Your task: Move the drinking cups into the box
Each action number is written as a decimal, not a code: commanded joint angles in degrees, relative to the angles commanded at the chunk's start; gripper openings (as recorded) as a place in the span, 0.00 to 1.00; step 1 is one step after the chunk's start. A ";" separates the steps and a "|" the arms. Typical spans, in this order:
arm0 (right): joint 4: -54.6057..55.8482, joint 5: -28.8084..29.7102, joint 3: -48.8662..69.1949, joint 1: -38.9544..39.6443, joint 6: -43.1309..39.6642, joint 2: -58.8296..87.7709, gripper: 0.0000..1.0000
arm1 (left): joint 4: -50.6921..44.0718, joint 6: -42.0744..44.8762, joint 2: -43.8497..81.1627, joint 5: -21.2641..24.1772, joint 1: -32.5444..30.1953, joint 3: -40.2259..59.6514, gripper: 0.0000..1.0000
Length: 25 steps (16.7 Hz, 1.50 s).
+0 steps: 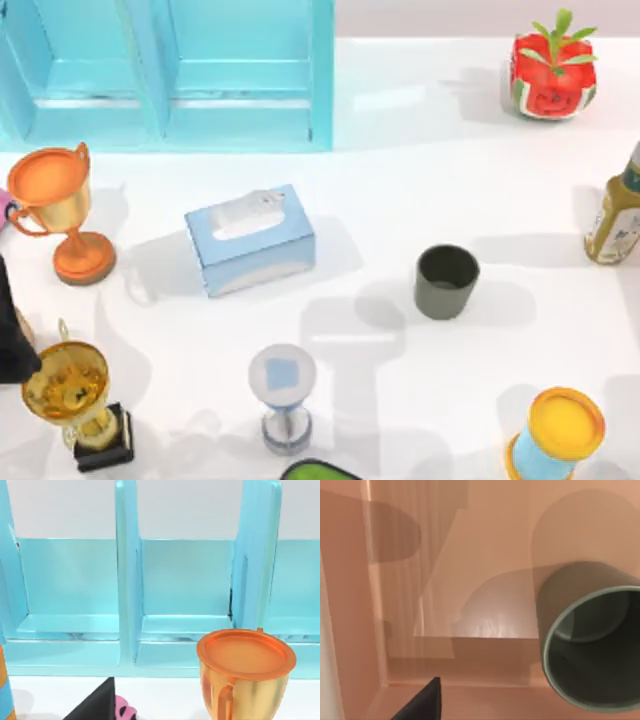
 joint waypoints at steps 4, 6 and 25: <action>-5.84 -0.06 6.16 -0.24 -0.28 0.28 1.00 | 0.00 0.00 0.00 0.00 0.00 0.00 1.00; -10.76 0.06 11.16 -0.39 -0.37 0.50 1.00 | 0.00 0.00 0.00 0.00 0.00 0.00 1.00; -20.62 2.31 33.25 21.61 20.74 13.85 1.00 | 0.00 0.00 0.00 0.00 0.00 0.00 1.00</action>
